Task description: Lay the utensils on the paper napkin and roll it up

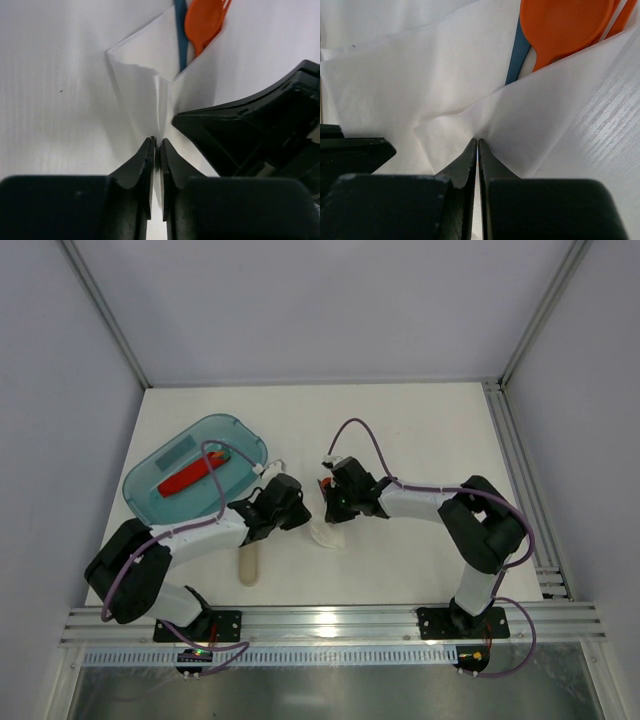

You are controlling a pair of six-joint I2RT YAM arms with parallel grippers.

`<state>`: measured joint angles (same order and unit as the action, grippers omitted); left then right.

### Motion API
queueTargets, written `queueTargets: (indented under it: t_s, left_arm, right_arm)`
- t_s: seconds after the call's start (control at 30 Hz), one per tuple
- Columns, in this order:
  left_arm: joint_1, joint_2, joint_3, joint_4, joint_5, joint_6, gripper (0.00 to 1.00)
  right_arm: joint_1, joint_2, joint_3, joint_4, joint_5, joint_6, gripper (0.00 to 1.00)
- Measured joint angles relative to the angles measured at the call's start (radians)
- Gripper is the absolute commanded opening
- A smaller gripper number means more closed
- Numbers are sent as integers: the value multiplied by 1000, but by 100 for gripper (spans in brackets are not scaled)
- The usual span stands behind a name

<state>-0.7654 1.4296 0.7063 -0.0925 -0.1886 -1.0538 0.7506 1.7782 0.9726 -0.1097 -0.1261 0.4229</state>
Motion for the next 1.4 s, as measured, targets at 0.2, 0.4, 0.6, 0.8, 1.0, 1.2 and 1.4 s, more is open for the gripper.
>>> queueTargets:
  t_s: [0.2,0.4,0.6,0.8,1.0,1.2,1.4]
  left_arm:
    - [0,0,27,33,45,27,0]
    - [-36,4,34,78,88,57,0]
    - [-87,20,35,152,112,90,0]
    - [-97,36,35,207,111,83,0]
    - [-99,52,45,214,87,40,0]
    - [-99,87,66,216,79,14,0]
    - [-99,103,68,216,72,10,1]
  right_arm:
    - [-22,-1,-17,30,-53,9,4]
    - [-28,-5,-34,55,-66,21,4]
    - [-53,-9,-61,95,-108,40,4]
    - [-92,-16,-113,168,-187,86,4]
    - [-116,-16,-155,237,-259,137,4]
    - [-118,-16,-202,314,-305,198,5]
    - [-120,-24,-218,330,-314,216,9]
